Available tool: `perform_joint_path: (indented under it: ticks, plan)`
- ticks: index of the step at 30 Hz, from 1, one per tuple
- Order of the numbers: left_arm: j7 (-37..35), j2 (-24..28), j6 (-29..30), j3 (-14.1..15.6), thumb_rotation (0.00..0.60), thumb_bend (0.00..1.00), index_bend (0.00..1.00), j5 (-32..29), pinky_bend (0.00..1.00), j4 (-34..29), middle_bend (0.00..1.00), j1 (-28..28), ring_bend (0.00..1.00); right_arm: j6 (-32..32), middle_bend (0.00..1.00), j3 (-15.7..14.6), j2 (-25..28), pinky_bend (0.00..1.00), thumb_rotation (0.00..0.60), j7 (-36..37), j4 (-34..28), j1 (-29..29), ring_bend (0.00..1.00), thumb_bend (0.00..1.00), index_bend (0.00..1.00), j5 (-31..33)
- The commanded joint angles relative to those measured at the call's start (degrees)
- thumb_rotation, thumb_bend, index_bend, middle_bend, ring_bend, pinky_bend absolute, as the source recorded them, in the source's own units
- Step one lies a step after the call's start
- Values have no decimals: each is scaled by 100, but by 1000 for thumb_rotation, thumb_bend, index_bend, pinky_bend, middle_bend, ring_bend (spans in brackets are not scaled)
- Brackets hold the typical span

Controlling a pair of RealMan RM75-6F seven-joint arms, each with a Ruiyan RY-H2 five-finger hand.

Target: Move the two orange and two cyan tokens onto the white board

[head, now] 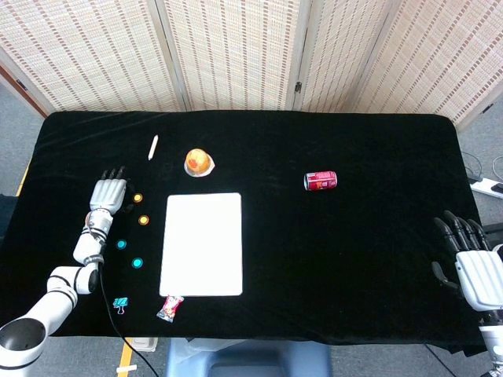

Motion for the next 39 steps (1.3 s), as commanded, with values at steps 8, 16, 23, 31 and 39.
perform_joint_path:
  ticks: [8, 16, 23, 31, 39]
  plan:
    - [-14, -123, -149, -21, 600, 366, 442, -3, 0, 161, 46, -99, 0, 16, 0, 0, 18, 0, 600, -19, -19, -26, 0, 459, 0, 31]
    - [-40, -186, -253, -38, 600, 369, 459, -8, 0, 271, 47, -148, 0, 14, 0, 2, 23, 0, 600, -34, -28, -38, 0, 459, 0, 58]
    - [-43, -220, -270, -26, 600, 369, 463, 21, 0, 302, 46, -167, 0, 5, 0, 4, 22, 0, 600, -49, -34, -41, 0, 458, 0, 74]
    - [-75, -291, -283, -30, 600, 370, 505, 38, 0, 372, 46, -189, 0, 17, 0, 8, 28, 0, 600, -77, -58, -53, 0, 459, 0, 87]
    - [-182, -247, -169, -7, 600, 383, 534, 118, 0, 333, 46, -158, 0, 45, 0, 10, 38, 0, 600, -86, -77, -64, 0, 459, 0, 65]
